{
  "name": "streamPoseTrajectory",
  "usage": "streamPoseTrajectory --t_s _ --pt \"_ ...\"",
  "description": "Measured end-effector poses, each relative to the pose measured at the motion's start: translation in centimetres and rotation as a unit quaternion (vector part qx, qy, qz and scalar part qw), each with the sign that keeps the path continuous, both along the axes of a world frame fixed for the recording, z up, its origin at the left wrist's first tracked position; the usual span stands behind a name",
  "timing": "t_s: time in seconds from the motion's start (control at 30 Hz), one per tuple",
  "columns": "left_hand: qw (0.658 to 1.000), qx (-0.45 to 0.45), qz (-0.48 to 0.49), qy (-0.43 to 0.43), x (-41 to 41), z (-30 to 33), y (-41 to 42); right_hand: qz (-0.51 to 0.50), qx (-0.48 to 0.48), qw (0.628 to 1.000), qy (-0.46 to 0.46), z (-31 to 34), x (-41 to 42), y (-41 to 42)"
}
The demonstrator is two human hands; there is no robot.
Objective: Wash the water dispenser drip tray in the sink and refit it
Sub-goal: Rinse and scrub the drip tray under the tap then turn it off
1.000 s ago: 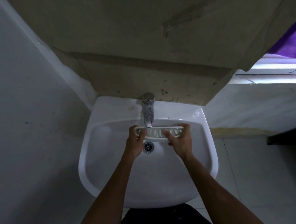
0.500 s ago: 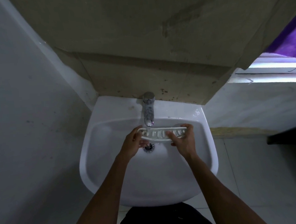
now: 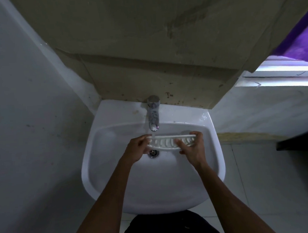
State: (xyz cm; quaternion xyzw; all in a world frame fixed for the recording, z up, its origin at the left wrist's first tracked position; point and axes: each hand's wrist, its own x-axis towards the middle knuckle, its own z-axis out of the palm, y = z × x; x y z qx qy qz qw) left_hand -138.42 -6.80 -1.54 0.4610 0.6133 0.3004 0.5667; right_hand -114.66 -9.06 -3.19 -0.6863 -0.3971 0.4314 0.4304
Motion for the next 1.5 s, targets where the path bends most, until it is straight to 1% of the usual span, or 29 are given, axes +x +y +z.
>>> streamPoseTrajectory --t_s 0.07,0.13,0.27,0.37,0.4,0.5,0.57,0.73,0.87,1.1,1.17,1.3,1.5 --pt "0.999 -0.029 -0.044 -0.003 0.2 0.5 0.1 -0.003 0.0 1.0 -0.003 0.0 0.4 0.0" --pt "0.998 -0.035 -0.049 0.012 0.5 0.6 0.2 -0.006 0.0 1.0 -0.003 0.1 0.6 0.1" --pt "1.0 -0.022 0.013 0.019 1.5 0.4 0.2 -0.013 -0.003 1.0 0.011 0.2 1.0 0.2" --pt "0.997 -0.002 0.045 0.068 2.1 0.0 0.3 -0.003 0.0 1.0 0.013 0.3 1.0 0.1" --pt "0.997 -0.004 0.044 0.069 2.3 -0.2 0.4 -0.004 0.004 1.0 0.01 0.4 1.0 0.1" --pt "0.999 -0.032 0.024 0.012 2.3 -0.9 0.6 -0.006 0.005 1.0 0.0 0.5 1.4 0.0" --pt "0.999 -0.037 0.019 -0.005 2.3 -0.8 0.5 -0.004 -0.002 1.0 -0.002 0.5 1.6 0.0" --pt "0.999 -0.02 0.021 -0.018 2.0 -0.5 -0.2 -0.002 0.0 1.0 0.003 0.5 1.2 0.3" --pt "0.998 -0.006 0.058 -0.022 1.8 -0.2 -0.2 0.003 0.009 1.0 0.017 0.6 1.0 0.5" --pt "0.995 0.024 0.084 0.039 1.7 -0.4 -0.3 -0.001 0.017 1.0 0.016 0.3 0.0 0.8" --pt "0.995 0.017 0.093 0.036 1.8 -0.2 -0.3 -0.001 0.019 1.0 0.013 0.4 -0.4 0.9" --pt "0.996 0.016 0.075 0.044 1.9 0.0 -0.7 0.014 0.029 0.999 0.001 0.4 -1.6 1.3" --pt "0.991 0.037 0.102 0.073 0.7 -0.4 -1.3 0.046 0.025 0.999 -0.003 0.7 -3.0 1.7"
